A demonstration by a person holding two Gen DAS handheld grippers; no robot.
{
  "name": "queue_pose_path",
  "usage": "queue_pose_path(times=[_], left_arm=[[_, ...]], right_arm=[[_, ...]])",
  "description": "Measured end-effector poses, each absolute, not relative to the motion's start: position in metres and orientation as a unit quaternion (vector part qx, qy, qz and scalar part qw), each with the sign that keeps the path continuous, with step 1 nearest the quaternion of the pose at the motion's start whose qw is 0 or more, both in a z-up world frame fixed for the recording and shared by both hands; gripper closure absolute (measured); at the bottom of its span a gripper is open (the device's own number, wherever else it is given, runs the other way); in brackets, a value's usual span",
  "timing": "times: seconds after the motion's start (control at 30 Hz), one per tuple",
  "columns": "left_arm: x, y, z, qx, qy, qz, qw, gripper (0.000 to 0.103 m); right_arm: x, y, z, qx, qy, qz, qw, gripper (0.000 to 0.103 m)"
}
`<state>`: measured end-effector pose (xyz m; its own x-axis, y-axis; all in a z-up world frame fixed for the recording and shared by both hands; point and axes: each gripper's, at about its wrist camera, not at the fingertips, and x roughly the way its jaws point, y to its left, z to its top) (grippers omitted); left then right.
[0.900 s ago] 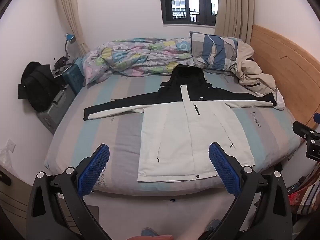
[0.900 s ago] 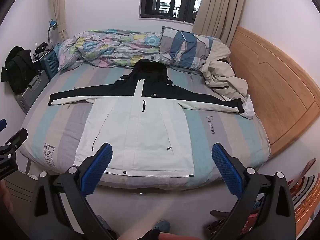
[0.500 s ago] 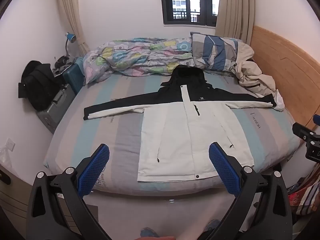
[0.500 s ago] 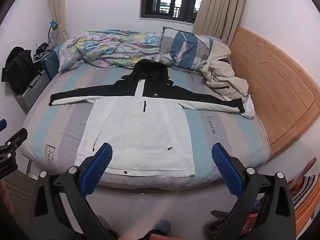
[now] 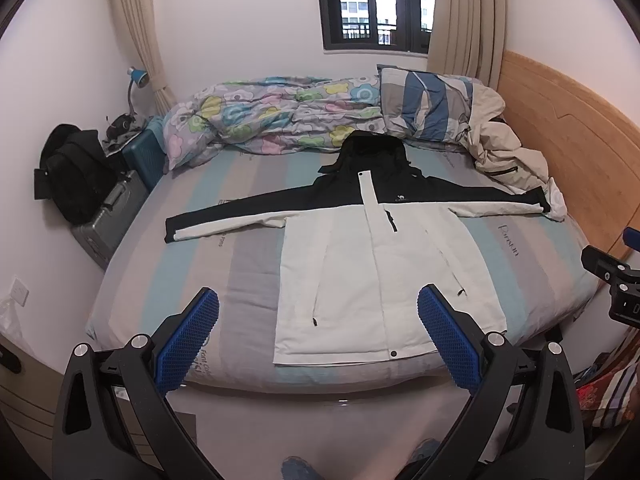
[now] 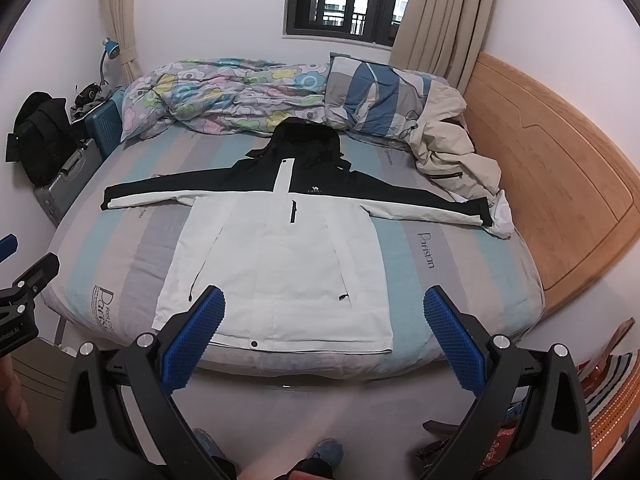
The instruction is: Fold large clothes
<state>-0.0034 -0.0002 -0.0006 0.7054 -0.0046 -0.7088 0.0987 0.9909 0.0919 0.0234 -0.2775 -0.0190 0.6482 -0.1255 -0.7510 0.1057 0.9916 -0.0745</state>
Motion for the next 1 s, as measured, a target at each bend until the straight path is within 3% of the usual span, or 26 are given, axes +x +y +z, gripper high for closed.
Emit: queue_pose_path(times=[1.0], left_arm=[[-0.004, 0.007, -0.002, 0.057, 0.382, -0.026, 0.922, 0.006]], right_arm=[[0.023, -0.281, -0.02, -0.012, 0.415, -0.065, 0.908, 0.007]])
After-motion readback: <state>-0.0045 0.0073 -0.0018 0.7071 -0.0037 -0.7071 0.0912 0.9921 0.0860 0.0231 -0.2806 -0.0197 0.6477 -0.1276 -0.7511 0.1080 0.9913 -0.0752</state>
